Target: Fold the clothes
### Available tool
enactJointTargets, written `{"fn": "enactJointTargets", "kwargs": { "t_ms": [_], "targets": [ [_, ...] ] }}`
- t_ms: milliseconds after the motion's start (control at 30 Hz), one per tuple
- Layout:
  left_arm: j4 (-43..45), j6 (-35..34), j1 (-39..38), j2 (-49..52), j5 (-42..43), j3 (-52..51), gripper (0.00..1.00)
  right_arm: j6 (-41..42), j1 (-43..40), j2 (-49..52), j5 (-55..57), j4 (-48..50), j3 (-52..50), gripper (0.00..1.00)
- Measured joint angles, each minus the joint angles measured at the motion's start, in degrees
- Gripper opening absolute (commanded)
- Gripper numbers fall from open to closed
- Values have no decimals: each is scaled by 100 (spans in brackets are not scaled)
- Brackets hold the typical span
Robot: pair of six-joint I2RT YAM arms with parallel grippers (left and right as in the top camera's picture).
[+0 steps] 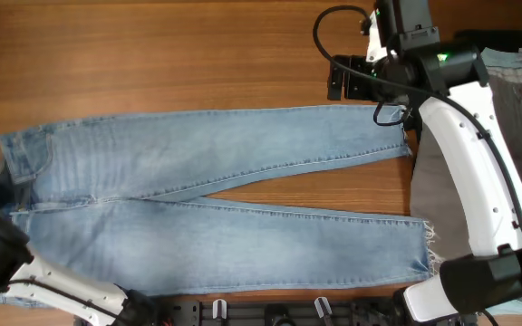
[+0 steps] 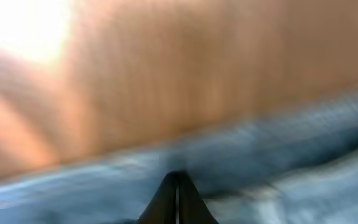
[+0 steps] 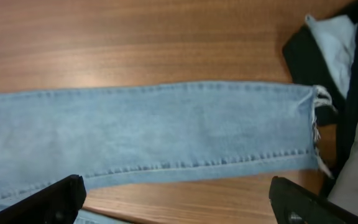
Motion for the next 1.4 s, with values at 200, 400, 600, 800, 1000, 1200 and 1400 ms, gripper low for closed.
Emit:
{"fn": "enactJointTargets", "kwargs": {
  "t_ms": [200,400,600,800,1000,1200,1400],
  "targets": [
    [413,841,142,-507,1469,-68,4,20,0,654,-2,-105,0,93],
    [-195,2695,-2223,-811,2321,-68,4,74,0,898,-17,9,0,94],
    [-136,3340,-4463,-649,1480,-555,4,116,0,898,-28,4,0,99],
    [1202,3228,-4706,-446,1447,-1207,4,138,0,898,-44,48,0,99],
    [4074,1565,-4046,101,1228,-1185,4,155,0,898,-46,243,-2,100],
    [4417,1060,-3257,535,1320,-647,15,37,0,898,-44,354,0,99],
    [990,1799,-3270,485,1143,999,70,-83,0,1049,0,1556,-4,67]
  ]
}}
